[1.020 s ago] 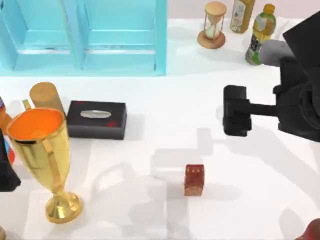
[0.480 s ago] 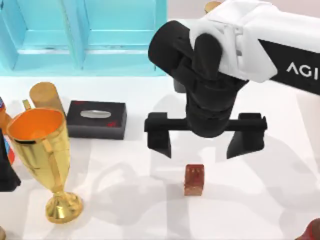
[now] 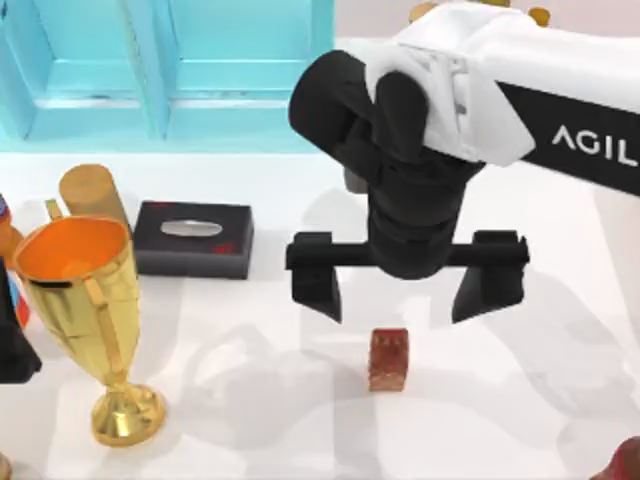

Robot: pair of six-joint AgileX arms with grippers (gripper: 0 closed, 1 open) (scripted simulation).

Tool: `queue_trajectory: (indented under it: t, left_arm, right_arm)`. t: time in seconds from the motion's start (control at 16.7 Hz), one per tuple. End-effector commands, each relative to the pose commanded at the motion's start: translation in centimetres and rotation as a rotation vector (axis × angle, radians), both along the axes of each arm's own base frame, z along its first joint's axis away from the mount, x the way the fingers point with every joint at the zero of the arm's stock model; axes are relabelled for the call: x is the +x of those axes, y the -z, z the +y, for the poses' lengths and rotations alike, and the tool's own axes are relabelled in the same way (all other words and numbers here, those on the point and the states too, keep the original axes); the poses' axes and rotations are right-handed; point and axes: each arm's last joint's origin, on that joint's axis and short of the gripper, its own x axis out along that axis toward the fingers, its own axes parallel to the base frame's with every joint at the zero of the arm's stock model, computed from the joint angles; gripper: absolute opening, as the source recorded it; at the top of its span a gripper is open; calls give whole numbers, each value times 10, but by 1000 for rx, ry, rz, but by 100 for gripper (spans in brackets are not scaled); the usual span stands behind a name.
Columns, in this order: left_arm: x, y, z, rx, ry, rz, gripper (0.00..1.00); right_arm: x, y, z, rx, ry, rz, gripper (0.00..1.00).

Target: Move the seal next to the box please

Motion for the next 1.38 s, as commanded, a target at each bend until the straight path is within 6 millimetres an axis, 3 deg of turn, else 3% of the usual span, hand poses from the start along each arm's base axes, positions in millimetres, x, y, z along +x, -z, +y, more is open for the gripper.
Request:
queue_trajectory:
  t: [0.18, 0.54, 0.84, 1.38]
  left_arm:
    - [0, 0, 0, 0, 0, 0, 100]
    - [0, 0, 0, 0, 0, 0, 100]
    - [0, 0, 0, 0, 0, 0, 100]
    - [0, 0, 0, 0, 0, 0, 100]
  right_arm:
    - [1, 21, 2, -4, -3, 4, 100]
    - [0, 91, 2, 4, -3, -3, 100]
    - [-1, 99, 1, 0, -3, 1, 100]
    - [-1, 99, 1, 0, -3, 1, 32]
